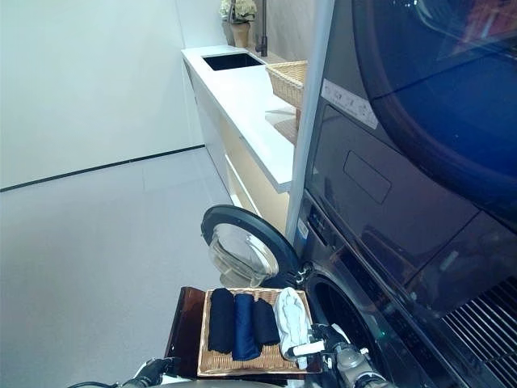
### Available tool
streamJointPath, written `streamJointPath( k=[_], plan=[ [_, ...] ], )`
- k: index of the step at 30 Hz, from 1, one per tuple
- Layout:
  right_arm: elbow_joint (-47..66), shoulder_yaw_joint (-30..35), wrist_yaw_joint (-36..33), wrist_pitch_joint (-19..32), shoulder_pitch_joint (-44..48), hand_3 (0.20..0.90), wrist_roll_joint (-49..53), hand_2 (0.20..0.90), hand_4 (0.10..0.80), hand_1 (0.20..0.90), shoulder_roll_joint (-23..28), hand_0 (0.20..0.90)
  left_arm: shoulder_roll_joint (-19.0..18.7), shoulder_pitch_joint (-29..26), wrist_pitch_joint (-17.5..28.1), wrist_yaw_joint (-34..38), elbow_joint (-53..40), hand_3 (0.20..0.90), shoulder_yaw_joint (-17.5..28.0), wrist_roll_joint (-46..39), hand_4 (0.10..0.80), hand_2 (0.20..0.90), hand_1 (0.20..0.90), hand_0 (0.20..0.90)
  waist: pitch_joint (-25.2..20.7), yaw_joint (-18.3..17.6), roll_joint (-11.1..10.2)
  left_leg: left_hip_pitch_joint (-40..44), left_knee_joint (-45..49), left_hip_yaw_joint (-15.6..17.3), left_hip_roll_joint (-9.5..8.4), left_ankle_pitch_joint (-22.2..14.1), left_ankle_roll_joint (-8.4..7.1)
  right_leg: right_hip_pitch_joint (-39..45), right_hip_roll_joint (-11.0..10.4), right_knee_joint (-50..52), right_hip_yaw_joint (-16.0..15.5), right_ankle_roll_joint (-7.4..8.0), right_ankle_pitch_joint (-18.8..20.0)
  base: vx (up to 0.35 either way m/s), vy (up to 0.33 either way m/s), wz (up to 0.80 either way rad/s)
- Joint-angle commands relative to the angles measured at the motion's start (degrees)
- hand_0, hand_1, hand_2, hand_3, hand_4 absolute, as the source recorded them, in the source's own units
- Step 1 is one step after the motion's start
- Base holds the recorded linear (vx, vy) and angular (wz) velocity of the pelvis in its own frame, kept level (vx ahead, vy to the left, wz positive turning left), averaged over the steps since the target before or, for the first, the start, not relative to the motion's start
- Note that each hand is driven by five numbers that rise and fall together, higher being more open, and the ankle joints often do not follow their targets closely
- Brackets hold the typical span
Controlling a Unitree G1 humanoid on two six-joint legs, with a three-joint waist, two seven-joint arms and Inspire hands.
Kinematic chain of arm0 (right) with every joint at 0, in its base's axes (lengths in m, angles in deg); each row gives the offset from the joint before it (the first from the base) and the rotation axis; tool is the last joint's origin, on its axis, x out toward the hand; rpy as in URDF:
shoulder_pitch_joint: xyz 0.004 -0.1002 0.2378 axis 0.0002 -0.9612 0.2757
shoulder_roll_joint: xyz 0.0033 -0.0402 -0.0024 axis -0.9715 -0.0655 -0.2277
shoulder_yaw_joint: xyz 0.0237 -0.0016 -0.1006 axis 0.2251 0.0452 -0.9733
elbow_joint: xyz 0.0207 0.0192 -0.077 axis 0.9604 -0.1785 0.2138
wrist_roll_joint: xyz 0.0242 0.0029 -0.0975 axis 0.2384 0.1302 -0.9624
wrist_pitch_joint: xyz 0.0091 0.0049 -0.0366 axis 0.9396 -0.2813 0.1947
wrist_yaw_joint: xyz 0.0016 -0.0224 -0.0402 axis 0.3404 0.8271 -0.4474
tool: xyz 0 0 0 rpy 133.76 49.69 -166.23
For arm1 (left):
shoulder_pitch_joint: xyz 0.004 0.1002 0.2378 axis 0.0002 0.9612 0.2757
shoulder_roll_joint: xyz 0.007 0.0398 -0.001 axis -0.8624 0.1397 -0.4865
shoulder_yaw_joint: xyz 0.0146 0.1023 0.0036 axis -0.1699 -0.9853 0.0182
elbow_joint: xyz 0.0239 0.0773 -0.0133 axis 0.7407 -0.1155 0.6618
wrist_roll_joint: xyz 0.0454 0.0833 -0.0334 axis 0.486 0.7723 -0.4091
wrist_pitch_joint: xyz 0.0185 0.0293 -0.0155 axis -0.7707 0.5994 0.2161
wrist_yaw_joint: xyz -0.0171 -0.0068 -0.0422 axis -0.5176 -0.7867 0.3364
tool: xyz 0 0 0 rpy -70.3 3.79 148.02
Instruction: Pick up the clothes and place them into the washing machine
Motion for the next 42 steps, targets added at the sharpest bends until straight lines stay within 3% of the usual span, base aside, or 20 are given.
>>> streamJointPath(
  k=[1,4,5,6,7,12,26,27,34,40,41,42],
  plan=[
    [-1.15,-0.96,-2.26,1.77,6.93,0.900,-1.04,0.900,0.800,0.900,1.34,0.900,-1.77,-6.13,1.44,1.12,2.73,0.900,1.99,-0.28,0.800,0.900,0.900,0.900,1.13,1.31,-1.41,-3.86,1.45,-2.05,-1.44,-1.94,-2.98,2.21,-1.21,1.10,0.72,0.70,-4.20,0.000,0.000,0.04],
    [-1.15,-0.96,-2.26,1.77,6.93,0.900,-1.04,0.900,0.800,0.900,1.34,0.900,-1.77,-6.13,1.44,1.12,2.73,0.900,1.99,-0.28,0.800,0.900,0.900,0.900,1.13,1.31,-1.41,-3.86,1.45,-2.05,-1.44,-1.94,-2.98,2.21,-1.21,1.10,0.72,0.70,-4.20,-0.065,0.004,0.03],
    [-1.31,-1.59,-3.74,1.50,10.22,0.900,-0.94,0.900,0.800,0.900,2.01,0.900,-1.62,-7.43,1.64,1.99,1.56,0.900,1.40,-1.96,0.800,0.900,0.900,0.900,4.05,1.63,-0.38,-7.60,3.15,-2.61,-1.81,-1.45,-2.93,-0.92,-1.76,1.98,0.63,0.50,-3.76,-0.640,0.102,0.04],
    [-5.86,-3.02,-7.84,0.20,20.57,0.900,-1.22,0.900,0.800,0.900,5.16,0.900,-0.50,-9.50,2.68,3.46,-2.98,0.900,-1.41,-5.70,0.800,0.900,0.900,0.900,10.00,3.23,3.26,-16.66,6.92,-3.82,-3.08,-0.20,-2.52,-9.72,-3.74,6.41,0.32,0.07,-2.73,-0.711,0.143,0.01],
    [-7.93,-3.74,-9.15,-0.43,24.13,0.900,-1.44,0.900,0.800,0.900,6.26,0.900,-0.65,-9.10,3.24,3.82,-5.09,0.900,-2.34,-6.59,0.800,0.900,0.900,0.900,11.18,4.15,4.38,-19.42,7.88,-3.79,-3.39,0.20,-2.27,-12.66,-4.20,7.98,0.68,-0.08,-2.55,-0.539,0.151,-0.13],
    [-12.28,-4.37,-13.10,-1.33,32.07,0.900,-2.85,0.900,0.800,0.900,9.09,0.900,-1.10,-8.73,3.83,4.79,-7.87,0.900,-4.02,-8.79,0.800,0.900,0.900,0.900,13.74,6.19,6.63,-23.32,9.67,-3.00,-3.78,0.60,-2.26,-16.11,-4.91,9.65,1.40,-0.21,-2.53,-0.037,0.076,0.14],
    [-13.05,-5.92,-16.75,-1.35,37.35,0.900,-3.98,0.900,0.800,0.900,10.49,0.900,-0.82,-11.15,4.86,7.99,-8.48,0.900,-6.21,-10.73,0.800,0.900,0.900,0.900,15.32,6.83,7.95,-27.52,11.61,-2.42,-4.62,0.31,-2.59,-18.70,-5.32,9.17,1.95,-0.41,-1.95,0.020,0.021,0.01],
    [-13.24,-6.20,-17.17,-1.43,37.79,0.900,-4.18,0.900,0.800,0.900,10.53,0.900,-0.83,-11.28,5.12,8.28,-8.81,0.900,-6.35,-11.05,0.800,0.900,0.900,0.900,15.40,7.02,7.94,-27.19,11.81,-2.76,-4.46,-1.23,-3.02,-18.48,-5.10,9.34,2.43,-0.02,-3.21,0.073,-0.035,-0.02],
    [-14.29,-6.92,-19.19,-2.02,40.50,0.900,-5.49,0.900,0.800,0.900,11.60,0.900,-1.21,-11.54,5.87,9.59,-11.52,0.900,-7.20,-12.42,0.800,0.900,0.900,0.900,17.23,7.66,9.50,-30.10,12.38,-2.75,-4.58,-0.63,-2.98,-21.76,-5.28,10.96,2.86,-0.28,-3.33,-0.023,0.015,-0.02],
    [-14.35,-7.83,-20.71,-2.08,40.78,0.900,-6.86,0.900,0.800,0.900,10.61,0.900,-1.08,-11.77,6.00,11.07,-10.24,0.900,-7.79,-12.55,0.800,0.900,0.900,0.900,17.87,7.52,9.63,-31.60,13.24,-2.93,-4.64,-0.51,-2.96,-23.30,-5.26,11.81,3.26,-0.52,-3.50,-0.001,0.002,0.01],
    [-14.25,-8.03,-20.80,-2.14,40.44,0.639,-7.01,0.639,0.614,0.639,10.20,0.639,-1.01,-11.80,5.89,11.31,-9.66,0.900,-7.88,-12.40,0.800,0.900,0.900,0.900,17.84,7.44,9.55,-31.66,13.21,-2.96,-4.59,-0.48,-2.99,-23.30,-5.23,11.79,3.20,-0.53,-3.56,0.000,0.000,0.00],
    [-14.25,-8.03,-20.81,-2.15,40.43,0.491,-7.01,0.491,0.508,0.491,10.20,0.491,-1.00,-11.80,5.90,11.31,-9.64,0.900,-7.88,-12.39,0.800,0.900,0.900,0.900,17.83,7.44,9.55,-31.66,13.21,-2.96,-4.59,-0.47,-2.99,-23.30,-5.23,11.79,3.19,-0.54,-3.56,0.000,0.000,0.00]
  ],
)
